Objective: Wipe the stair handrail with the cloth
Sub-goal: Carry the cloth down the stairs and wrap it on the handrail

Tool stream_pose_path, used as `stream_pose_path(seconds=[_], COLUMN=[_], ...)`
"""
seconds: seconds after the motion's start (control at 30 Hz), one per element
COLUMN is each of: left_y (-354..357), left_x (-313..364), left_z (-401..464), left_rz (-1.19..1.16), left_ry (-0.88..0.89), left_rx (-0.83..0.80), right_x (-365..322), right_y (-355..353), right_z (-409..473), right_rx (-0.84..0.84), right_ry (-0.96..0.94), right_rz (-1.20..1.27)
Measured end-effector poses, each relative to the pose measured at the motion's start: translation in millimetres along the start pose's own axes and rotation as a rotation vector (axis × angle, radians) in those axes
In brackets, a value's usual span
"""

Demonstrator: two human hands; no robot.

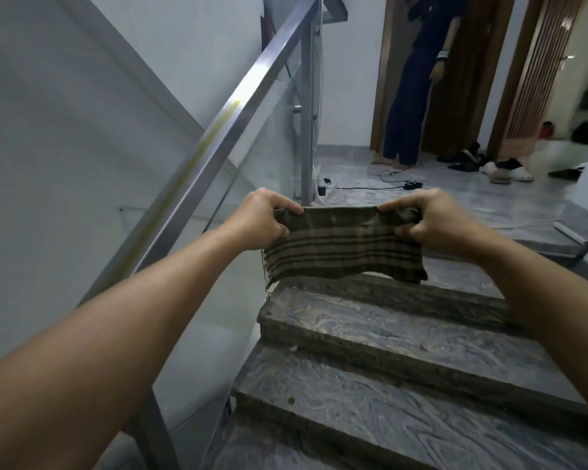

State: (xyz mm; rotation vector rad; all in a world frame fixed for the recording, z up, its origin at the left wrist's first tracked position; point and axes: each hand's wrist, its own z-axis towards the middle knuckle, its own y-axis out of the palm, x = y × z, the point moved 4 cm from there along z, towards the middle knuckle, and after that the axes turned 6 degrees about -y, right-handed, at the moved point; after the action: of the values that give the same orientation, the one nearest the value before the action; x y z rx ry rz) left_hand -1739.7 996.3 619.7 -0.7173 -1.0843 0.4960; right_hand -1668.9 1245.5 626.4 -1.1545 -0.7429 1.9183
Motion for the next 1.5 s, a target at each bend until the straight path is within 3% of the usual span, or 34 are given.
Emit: stream_pose_path(seconds=[0.47,0.77,1.2,1.5], left_y=[-81.8,-149.8,-177.4,-195.9], left_x=[70.2,100.1,61.2,43.5], left_z=[189.4,263.5,388.4,473.9], left_rz=[0.060,0.159,0.251,0.335], left_ry=[-0.090,-0.186,-0.234,-0.396], left_rx=[0.167,0.280,0.410,0.492], right_x=[30.6,10.2,-11.1,-39.7], right_y=[-90.1,-125.0,-115.3,-105.9], right_z=[225.8,358.7,534.0,667.8], right_rx=[0.005,-0.078,-0.032,-0.087], right_ry=[-0.177,-0.321,-0.530,-0.626], right_rz=[-0.071,-0.122,-0.355,-0.477])
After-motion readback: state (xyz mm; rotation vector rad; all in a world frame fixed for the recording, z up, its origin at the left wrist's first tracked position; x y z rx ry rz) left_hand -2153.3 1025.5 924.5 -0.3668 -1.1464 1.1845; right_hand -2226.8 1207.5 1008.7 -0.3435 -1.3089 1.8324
